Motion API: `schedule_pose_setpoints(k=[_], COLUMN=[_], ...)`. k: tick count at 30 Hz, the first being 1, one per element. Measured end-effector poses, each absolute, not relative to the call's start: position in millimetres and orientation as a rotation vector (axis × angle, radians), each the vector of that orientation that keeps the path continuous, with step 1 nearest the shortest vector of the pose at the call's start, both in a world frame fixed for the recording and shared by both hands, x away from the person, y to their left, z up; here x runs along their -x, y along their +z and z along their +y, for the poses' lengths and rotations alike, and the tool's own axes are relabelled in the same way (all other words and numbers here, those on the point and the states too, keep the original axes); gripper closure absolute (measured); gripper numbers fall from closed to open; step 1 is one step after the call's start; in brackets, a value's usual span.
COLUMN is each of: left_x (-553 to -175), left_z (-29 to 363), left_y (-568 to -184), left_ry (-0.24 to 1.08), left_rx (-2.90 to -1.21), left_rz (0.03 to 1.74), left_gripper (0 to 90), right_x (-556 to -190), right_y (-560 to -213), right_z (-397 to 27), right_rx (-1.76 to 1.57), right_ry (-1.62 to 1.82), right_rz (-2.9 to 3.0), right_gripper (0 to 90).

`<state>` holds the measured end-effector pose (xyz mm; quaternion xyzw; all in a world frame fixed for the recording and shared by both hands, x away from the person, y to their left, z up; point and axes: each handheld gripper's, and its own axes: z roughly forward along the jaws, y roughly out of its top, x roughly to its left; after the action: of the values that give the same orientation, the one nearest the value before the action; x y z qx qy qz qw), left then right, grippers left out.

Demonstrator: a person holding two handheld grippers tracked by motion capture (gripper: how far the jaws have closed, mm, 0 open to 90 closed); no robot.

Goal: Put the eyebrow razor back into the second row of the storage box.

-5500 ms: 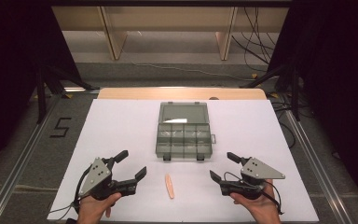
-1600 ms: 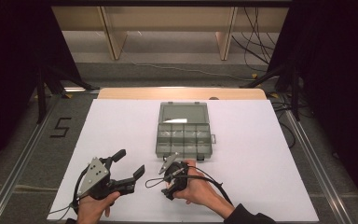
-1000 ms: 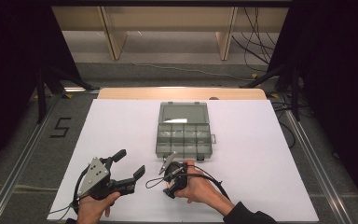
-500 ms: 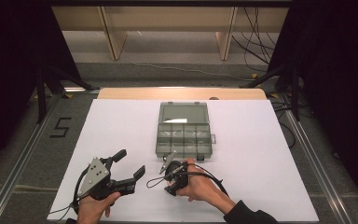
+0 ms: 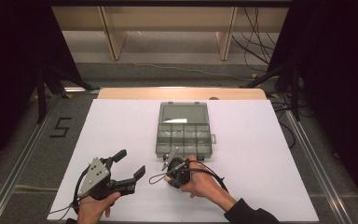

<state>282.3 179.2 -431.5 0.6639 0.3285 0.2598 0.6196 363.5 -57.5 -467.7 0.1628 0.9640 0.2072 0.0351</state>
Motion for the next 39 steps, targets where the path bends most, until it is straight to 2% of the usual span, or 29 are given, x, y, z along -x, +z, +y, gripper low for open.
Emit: schedule_pose_setpoints(k=[3,18,39], left_x=[-282,-283,-282], left_z=[179,180,179], left_y=[-431,-431,-431], left_ry=[0.598,0.600,0.601], left_rx=[-1.525,-1.521,-1.521], left_rz=[0.754,0.753,0.756], left_gripper=[15.7,15.7,15.7], right_x=[-365,-367,-390], right_y=[-468,-461,-407], right_z=[-59,-63,-106], right_rx=[-0.511,-0.467,-0.529], right_ry=[0.637,0.692,0.886], right_rz=[2.961,2.948,2.729], right_gripper=[82.0,82.5,82.5])
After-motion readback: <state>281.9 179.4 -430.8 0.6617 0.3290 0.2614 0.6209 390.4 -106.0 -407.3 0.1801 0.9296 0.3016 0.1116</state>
